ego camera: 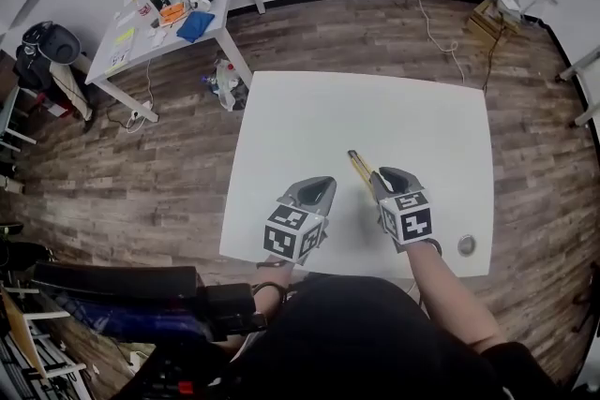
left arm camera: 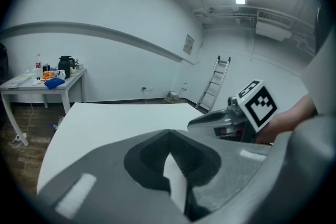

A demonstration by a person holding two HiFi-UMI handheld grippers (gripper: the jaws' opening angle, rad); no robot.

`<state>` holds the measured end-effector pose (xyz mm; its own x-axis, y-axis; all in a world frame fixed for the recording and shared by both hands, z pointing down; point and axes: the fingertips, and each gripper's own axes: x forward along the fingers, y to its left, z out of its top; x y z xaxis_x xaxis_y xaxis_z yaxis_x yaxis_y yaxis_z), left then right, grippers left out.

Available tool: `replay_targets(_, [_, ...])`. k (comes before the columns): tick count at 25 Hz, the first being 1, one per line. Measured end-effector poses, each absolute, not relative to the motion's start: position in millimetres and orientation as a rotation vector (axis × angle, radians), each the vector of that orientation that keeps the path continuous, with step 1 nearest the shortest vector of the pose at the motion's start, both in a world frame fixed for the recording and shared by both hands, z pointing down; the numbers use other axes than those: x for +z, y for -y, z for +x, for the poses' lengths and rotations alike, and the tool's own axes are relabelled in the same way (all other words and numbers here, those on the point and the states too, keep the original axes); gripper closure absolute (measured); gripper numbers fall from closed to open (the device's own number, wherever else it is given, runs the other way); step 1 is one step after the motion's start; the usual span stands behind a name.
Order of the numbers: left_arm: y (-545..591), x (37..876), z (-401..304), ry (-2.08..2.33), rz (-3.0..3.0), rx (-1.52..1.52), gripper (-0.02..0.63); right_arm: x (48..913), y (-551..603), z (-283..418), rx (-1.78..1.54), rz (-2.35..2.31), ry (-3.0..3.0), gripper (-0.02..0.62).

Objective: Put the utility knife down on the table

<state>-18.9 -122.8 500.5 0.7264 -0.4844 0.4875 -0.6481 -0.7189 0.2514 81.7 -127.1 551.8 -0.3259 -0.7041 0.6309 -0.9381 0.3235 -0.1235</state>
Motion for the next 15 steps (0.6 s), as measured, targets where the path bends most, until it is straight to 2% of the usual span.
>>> replay_targets(3, [121, 499, -8, 0.847, 2.537, 0.551, 0.604, 517, 109, 101, 0.636, 1.544, 2.182, 0.574])
replay_targets(9, [117, 493, 2, 0.820, 2.551, 0.524, 0.605, 471, 66, 132, 0.612, 1.708, 2.253, 0.572])
replay_targets(15, [116, 489, 4, 0.826, 2.560, 0.516, 0.604, 475, 51, 153, 0.580, 1.775, 2.198, 0.571])
